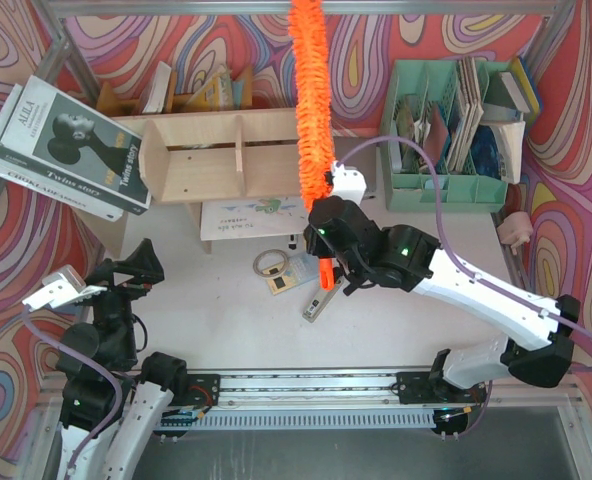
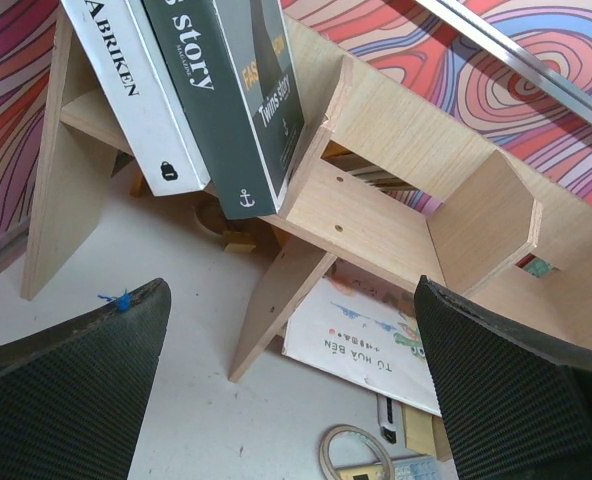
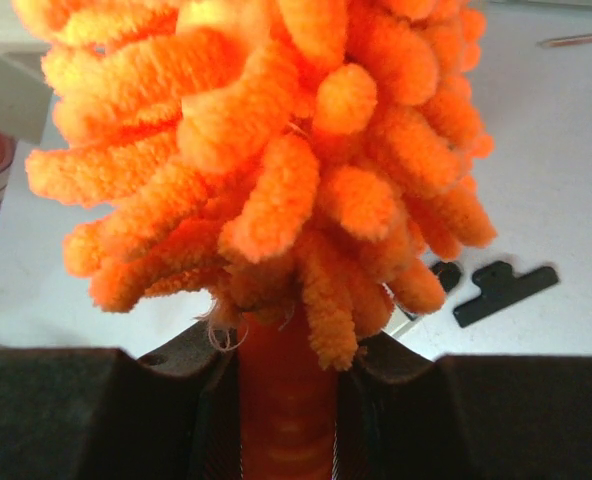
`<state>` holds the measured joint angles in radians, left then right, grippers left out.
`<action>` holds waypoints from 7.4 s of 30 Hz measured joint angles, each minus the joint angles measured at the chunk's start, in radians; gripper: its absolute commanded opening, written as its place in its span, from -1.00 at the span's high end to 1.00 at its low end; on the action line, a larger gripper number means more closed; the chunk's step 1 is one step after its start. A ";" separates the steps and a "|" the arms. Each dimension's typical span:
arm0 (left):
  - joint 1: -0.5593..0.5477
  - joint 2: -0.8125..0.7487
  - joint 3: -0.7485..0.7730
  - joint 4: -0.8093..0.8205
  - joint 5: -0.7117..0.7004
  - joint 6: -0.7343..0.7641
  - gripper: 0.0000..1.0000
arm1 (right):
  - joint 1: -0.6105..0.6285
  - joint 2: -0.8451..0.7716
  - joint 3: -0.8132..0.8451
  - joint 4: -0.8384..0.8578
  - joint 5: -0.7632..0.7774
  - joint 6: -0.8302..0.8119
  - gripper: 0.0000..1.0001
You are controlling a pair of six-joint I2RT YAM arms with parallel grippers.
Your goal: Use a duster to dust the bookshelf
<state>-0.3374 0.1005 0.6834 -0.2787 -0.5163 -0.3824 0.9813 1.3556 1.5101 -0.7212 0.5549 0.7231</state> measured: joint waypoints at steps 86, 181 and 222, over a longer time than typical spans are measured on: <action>0.017 0.018 0.000 0.000 0.005 -0.006 -0.97 | 0.381 0.245 -0.094 -0.049 -0.039 0.150 1.00; 0.018 0.045 0.012 -0.071 -0.068 -0.063 -0.97 | 0.524 0.357 0.112 -0.118 0.005 0.542 1.00; 0.018 0.045 0.012 -0.071 -0.068 -0.064 -0.97 | 0.537 0.517 0.249 -0.068 -0.061 0.378 1.00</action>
<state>-0.3199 0.1459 0.6952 -0.3492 -0.5838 -0.4461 1.5188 1.8729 1.7588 -0.7891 0.4934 1.1007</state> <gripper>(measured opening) 0.984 0.338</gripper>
